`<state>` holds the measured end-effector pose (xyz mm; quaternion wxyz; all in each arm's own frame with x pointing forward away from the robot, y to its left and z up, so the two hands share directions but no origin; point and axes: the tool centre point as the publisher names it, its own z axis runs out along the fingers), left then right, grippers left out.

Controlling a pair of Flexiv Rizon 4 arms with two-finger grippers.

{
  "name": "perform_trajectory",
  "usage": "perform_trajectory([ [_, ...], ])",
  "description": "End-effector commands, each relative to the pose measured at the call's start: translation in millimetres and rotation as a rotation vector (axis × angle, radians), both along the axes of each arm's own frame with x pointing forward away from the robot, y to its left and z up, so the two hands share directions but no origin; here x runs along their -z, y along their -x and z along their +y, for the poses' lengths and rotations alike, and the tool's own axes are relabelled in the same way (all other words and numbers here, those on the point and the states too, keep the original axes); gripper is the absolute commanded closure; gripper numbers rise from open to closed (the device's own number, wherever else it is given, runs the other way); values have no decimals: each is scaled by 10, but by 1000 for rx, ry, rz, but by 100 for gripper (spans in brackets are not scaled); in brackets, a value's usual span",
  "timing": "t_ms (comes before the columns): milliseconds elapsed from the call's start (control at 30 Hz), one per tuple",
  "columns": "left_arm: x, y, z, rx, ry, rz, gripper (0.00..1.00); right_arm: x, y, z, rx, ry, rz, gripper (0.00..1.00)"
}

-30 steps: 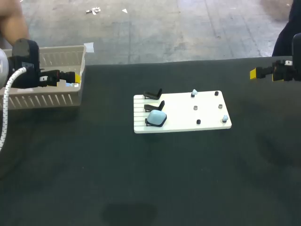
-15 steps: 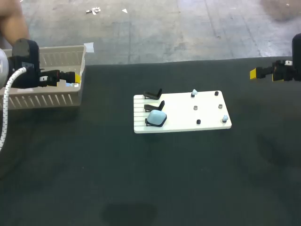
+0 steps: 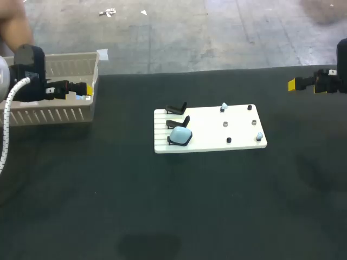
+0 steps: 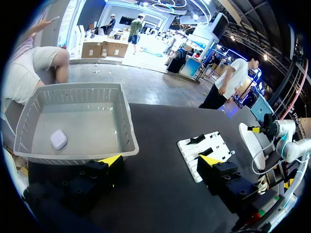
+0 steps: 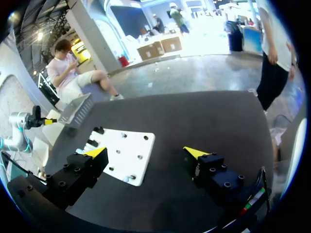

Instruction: Pick up each earbud case from the left stands, insert the matching earbuds, close the lid, and place the case in the box.

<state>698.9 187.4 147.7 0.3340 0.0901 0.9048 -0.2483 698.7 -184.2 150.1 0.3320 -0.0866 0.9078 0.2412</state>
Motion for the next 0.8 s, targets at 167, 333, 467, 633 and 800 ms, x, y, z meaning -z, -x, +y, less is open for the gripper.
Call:
perform_trajectory([
  [167,-21,-6,-19,-5,-10,9,0,8,-10,1,-2,-1,0,0],
  [333,-21,-6,-19,-5,-10,9,0,8,-10,1,-2,-1,0,0],
  [467,-26,-6,-35,33,5,-18,0,8,-10,1,-2,-1,0,0],
  [633,-59,29,-166,426,102,-291,0,8,-10,1,-2,-1,0,0],
  [800,-58,83,-342,685,83,-447,0,8,-10,1,-2,-1,0,0],
])
